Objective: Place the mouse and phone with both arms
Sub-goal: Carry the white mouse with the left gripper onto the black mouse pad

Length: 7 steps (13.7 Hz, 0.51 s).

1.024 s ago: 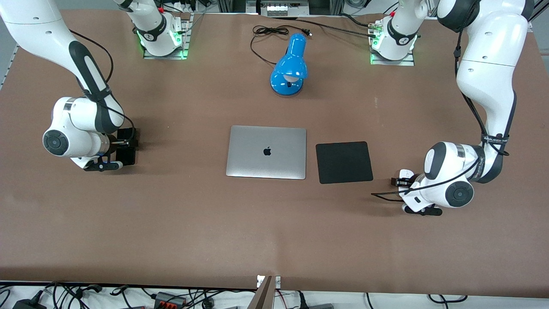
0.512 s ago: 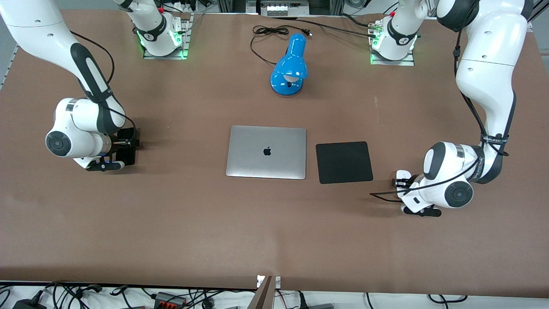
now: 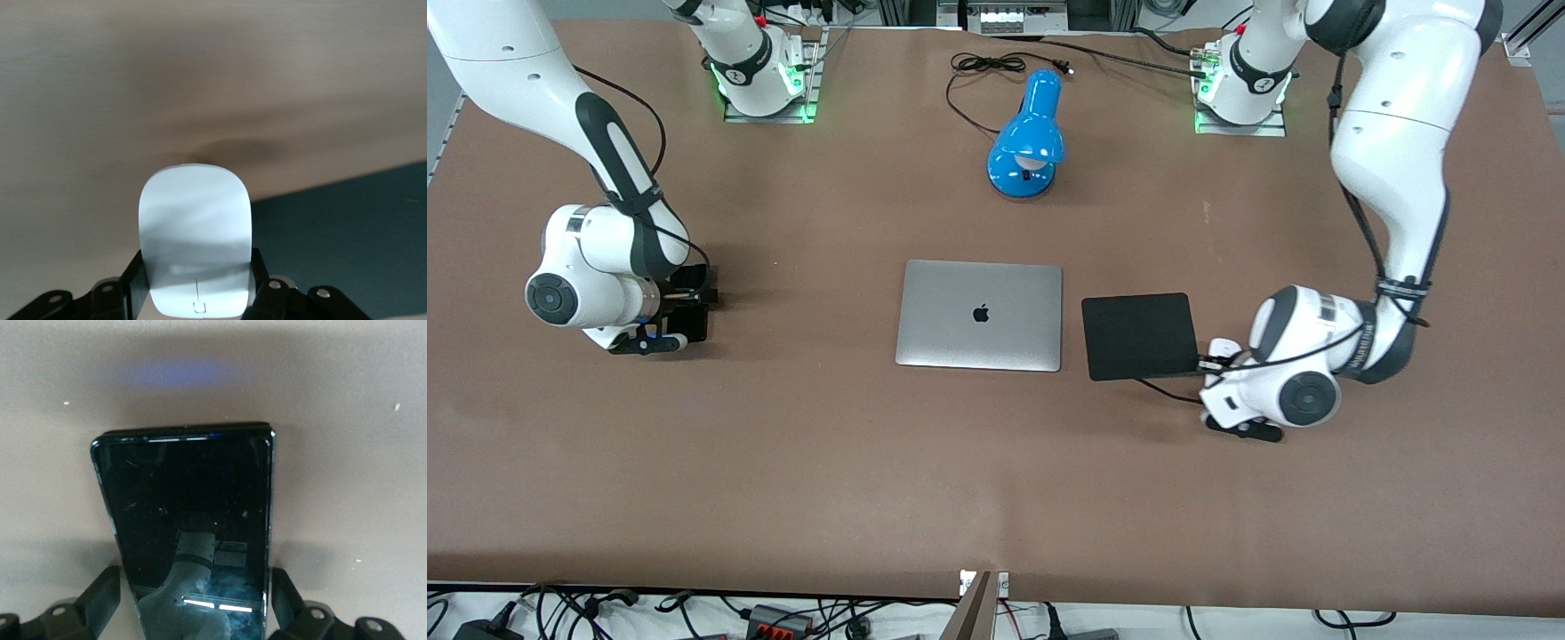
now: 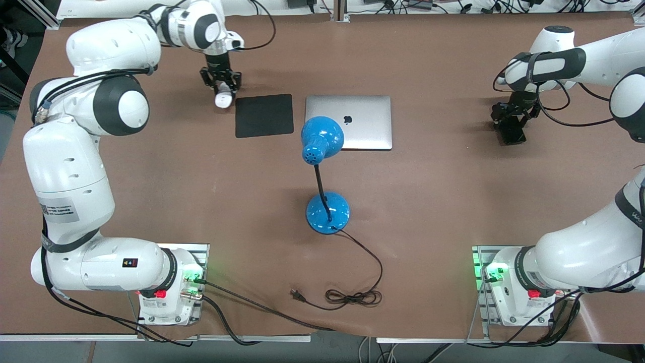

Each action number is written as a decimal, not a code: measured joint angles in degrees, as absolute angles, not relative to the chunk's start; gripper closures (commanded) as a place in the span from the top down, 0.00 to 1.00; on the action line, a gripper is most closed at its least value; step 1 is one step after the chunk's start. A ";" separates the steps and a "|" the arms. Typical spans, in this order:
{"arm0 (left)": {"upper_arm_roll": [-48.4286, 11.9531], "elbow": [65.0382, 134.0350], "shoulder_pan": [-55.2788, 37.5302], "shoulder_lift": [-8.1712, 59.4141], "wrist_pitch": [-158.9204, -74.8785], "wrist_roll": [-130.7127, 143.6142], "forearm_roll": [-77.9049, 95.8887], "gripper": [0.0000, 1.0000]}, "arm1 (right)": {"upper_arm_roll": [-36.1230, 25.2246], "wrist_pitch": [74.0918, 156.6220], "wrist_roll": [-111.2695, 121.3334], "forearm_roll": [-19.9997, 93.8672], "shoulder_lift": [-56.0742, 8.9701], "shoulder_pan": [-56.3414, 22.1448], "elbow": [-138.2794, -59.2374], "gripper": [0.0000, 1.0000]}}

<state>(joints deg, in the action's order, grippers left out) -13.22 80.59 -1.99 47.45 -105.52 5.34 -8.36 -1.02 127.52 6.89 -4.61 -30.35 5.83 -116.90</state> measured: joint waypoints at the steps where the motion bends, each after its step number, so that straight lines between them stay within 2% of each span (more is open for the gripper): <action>1: -13.73 80.60 -2.44 47.44 -105.32 5.44 -7.81 0.52 | -1.02 127.52 6.89 -4.61 -30.35 5.83 -116.89 0.98; 4: -17.00 80.86 -2.51 47.44 -104.90 10.33 -7.44 0.54 | -1.03 127.51 6.89 -4.62 -30.33 5.84 -116.82 0.58; 7: -19.30 81.45 -3.85 47.46 -104.82 16.16 -7.44 0.55 | -1.03 127.07 6.89 -4.61 -29.99 5.87 -116.54 0.32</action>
